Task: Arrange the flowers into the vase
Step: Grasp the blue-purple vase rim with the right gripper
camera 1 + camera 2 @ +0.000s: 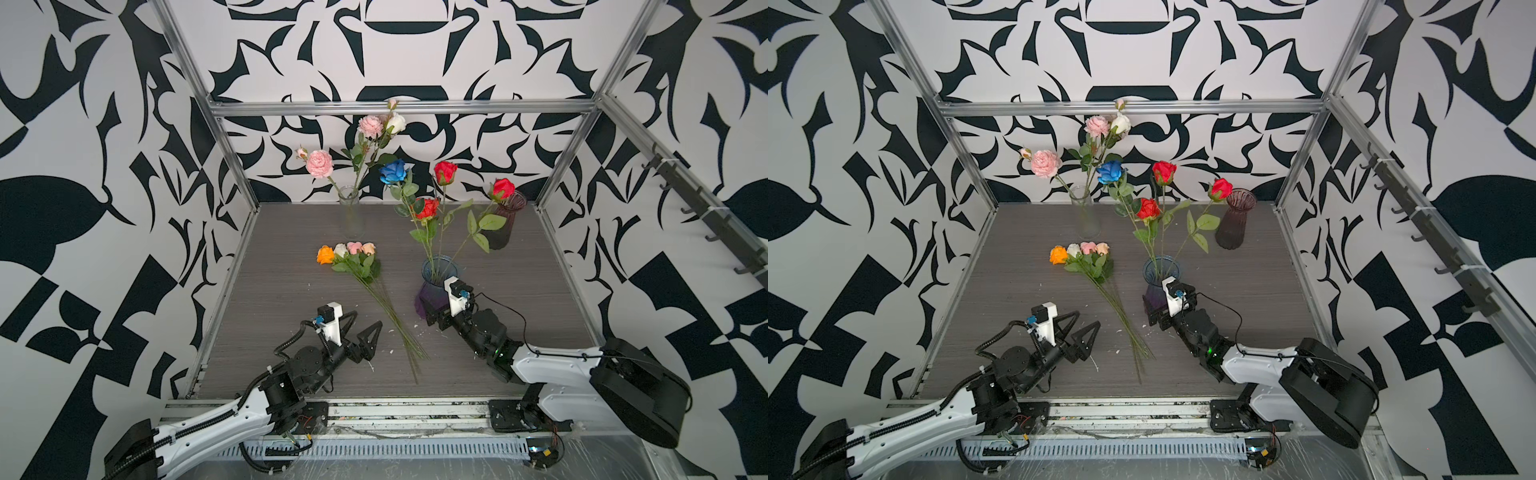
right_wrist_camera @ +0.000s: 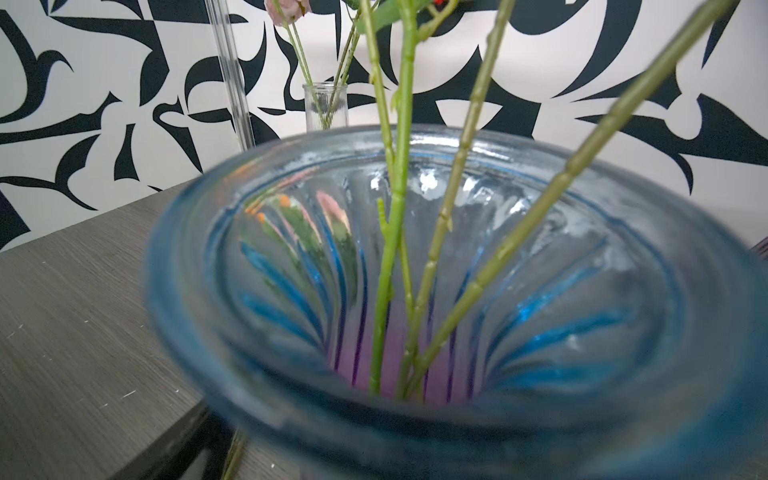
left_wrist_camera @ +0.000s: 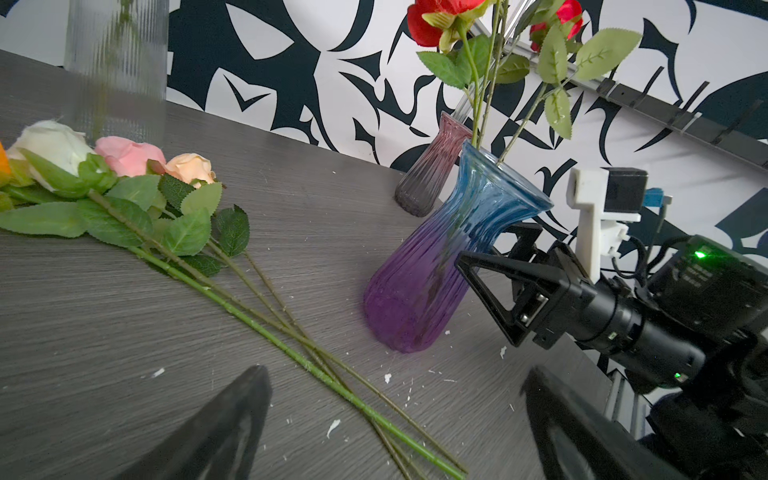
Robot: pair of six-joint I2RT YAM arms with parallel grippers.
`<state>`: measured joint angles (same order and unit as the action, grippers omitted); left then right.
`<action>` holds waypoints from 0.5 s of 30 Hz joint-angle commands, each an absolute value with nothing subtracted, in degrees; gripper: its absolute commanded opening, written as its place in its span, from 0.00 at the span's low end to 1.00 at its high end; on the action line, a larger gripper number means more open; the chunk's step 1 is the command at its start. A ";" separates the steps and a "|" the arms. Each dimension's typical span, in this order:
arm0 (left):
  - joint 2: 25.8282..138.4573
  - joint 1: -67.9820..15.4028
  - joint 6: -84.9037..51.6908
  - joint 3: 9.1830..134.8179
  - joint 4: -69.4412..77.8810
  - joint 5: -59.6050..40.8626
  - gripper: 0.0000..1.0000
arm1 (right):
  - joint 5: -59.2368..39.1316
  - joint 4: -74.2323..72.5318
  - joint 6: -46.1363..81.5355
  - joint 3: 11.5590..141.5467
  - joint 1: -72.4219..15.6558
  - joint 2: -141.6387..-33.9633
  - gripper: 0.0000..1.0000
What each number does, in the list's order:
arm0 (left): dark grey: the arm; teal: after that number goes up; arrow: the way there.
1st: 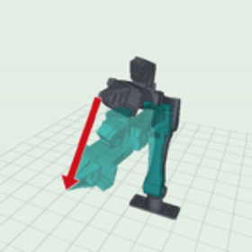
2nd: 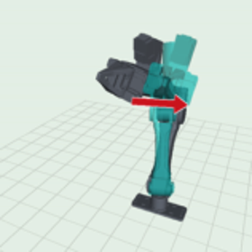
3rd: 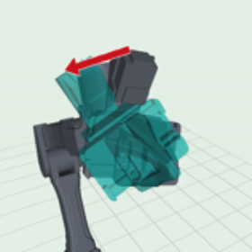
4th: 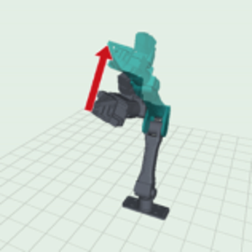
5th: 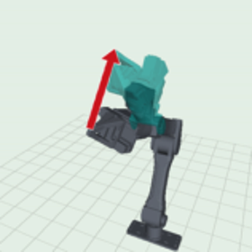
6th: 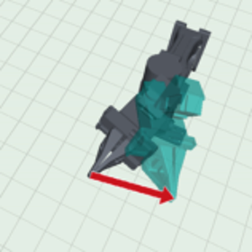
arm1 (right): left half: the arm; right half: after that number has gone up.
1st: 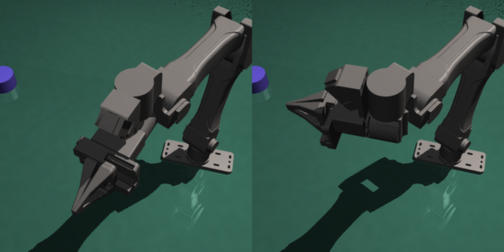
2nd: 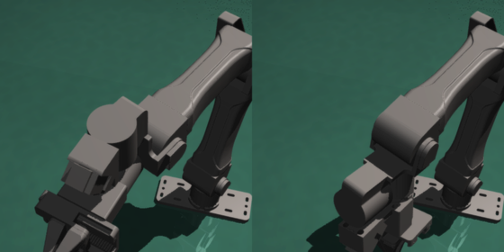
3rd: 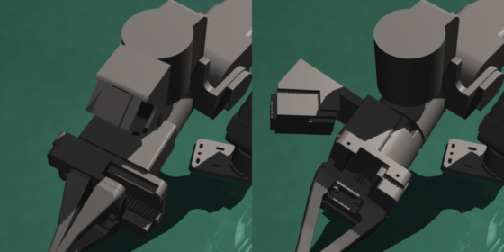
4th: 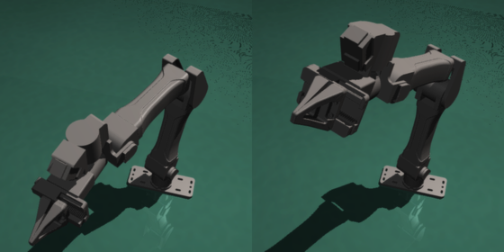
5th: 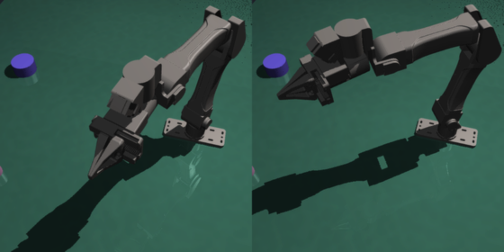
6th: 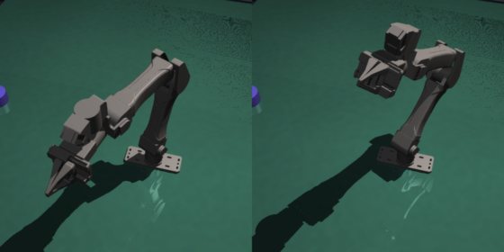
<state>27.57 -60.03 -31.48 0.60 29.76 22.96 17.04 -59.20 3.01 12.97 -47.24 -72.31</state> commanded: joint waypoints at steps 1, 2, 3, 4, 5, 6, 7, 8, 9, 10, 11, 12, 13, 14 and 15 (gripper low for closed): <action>26.83 -59.94 -32.08 0.00 30.59 23.52 1.00 | 19.20 -65.11 2.43 14.52 -46.76 -72.57 0.99; 26.90 -59.94 -32.08 0.00 30.67 23.55 0.99 | 19.83 -64.74 2.77 14.75 -46.68 -72.84 0.99; 26.98 -59.94 -32.08 0.04 30.66 23.51 0.99 | 20.27 -64.52 3.06 14.94 -46.58 -73.09 0.99; 27.11 -59.94 -32.08 0.00 30.73 23.54 0.99 | 20.56 -64.68 3.20 14.96 -46.34 -73.32 0.99; 27.21 -59.94 -32.08 0.01 30.82 23.53 0.99 | 20.71 -64.89 3.33 14.94 -46.14 -73.56 0.99; 27.29 -59.94 -32.14 0.03 30.89 23.53 0.99 | 20.87 -65.15 3.47 14.90 -45.88 -73.85 0.99; 27.32 -59.94 -32.09 0.04 30.92 23.51 0.99 | 21.14 -65.46 3.66 14.78 -45.63 -74.10 0.98; 27.33 -59.94 -32.04 0.04 30.94 23.55 0.99 | 21.34 -65.68 3.60 14.80 -45.45 -74.33 0.97; 27.33 -59.94 -32.03 0.07 30.93 23.51 0.99 | 21.38 -65.95 3.52 14.77 -45.18 -74.72 0.97; 27.33 -59.94 -32.00 0.01 30.92 23.62 1.00 | 21.37 -66.30 3.43 14.81 -44.90 -75.07 0.96; 27.33 -59.94 -32.06 0.01 30.89 23.62 1.00 | 21.21 -66.63 3.34 14.81 -44.67 -75.38 0.95; 27.33 -59.94 -32.02 0.01 30.82 23.64 0.99 | 20.87 -66.99 3.09 14.97 -44.33 -75.88 0.93; 27.33 -59.94 -32.00 0.04 30.80 23.69 0.99 | 20.41 -67.34 2.84 15.14 -43.97 -76.40 0.92; 27.34 -59.94 -32.06 0.01 30.85 23.73 0.99 | 20.34 -67.46 2.69 15.33 -43.79 -76.81 0.93; 27.38 -59.94 -32.00 0.00 30.85 23.79 0.99 | 20.20 -67.71 2.41 15.53 -43.61 -77.32 0.93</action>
